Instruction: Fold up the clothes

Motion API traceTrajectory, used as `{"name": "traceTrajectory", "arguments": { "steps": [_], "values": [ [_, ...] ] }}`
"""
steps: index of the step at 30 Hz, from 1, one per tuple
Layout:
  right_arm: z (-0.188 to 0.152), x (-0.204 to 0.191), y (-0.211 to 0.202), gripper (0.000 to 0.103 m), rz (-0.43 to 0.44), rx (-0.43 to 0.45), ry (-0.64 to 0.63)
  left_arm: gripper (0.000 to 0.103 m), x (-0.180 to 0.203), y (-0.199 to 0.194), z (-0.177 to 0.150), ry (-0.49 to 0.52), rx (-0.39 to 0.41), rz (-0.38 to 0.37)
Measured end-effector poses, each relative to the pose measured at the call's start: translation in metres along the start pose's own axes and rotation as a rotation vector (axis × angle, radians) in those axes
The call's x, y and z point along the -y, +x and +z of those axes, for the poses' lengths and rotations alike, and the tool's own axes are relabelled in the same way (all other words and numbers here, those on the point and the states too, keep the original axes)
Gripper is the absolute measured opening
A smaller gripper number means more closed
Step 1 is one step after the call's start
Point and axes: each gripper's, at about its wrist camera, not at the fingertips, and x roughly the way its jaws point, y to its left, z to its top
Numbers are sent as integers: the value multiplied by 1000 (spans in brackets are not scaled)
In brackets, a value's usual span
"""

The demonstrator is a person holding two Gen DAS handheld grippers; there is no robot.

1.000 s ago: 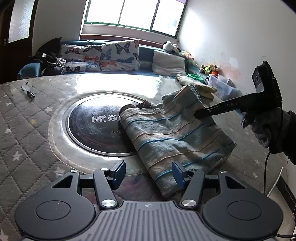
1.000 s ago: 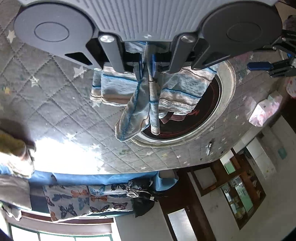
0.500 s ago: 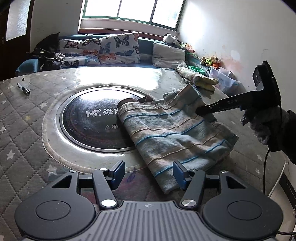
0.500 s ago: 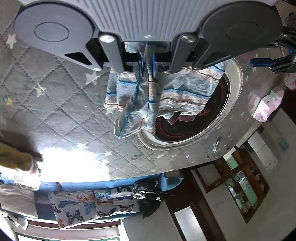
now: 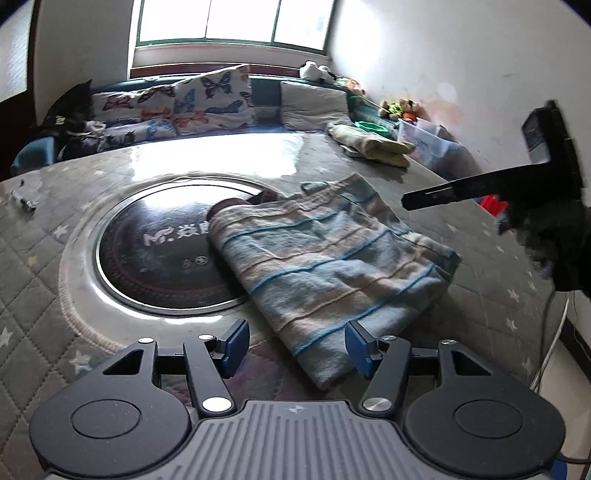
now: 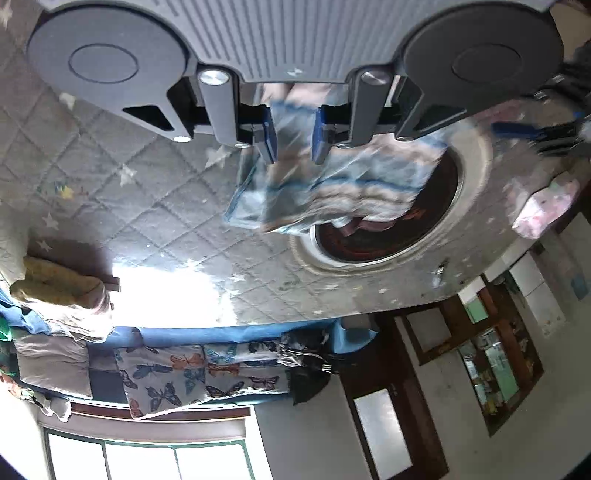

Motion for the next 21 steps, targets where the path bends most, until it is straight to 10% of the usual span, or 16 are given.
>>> {"name": "traceTrajectory", "arguments": {
  "steps": [8, 13, 21],
  "values": [
    [-43, -17, -17, 33, -6, -42, 1, 62, 19, 10, -9, 95, -19, 2],
    [-51, -21, -13, 9, -30, -38, 1, 62, 20, 9, -11, 103, -20, 19],
    [-59, -16, -14, 12, -154, -16, 0, 62, 19, 6, -10, 109, -7, 29]
  ]
}}
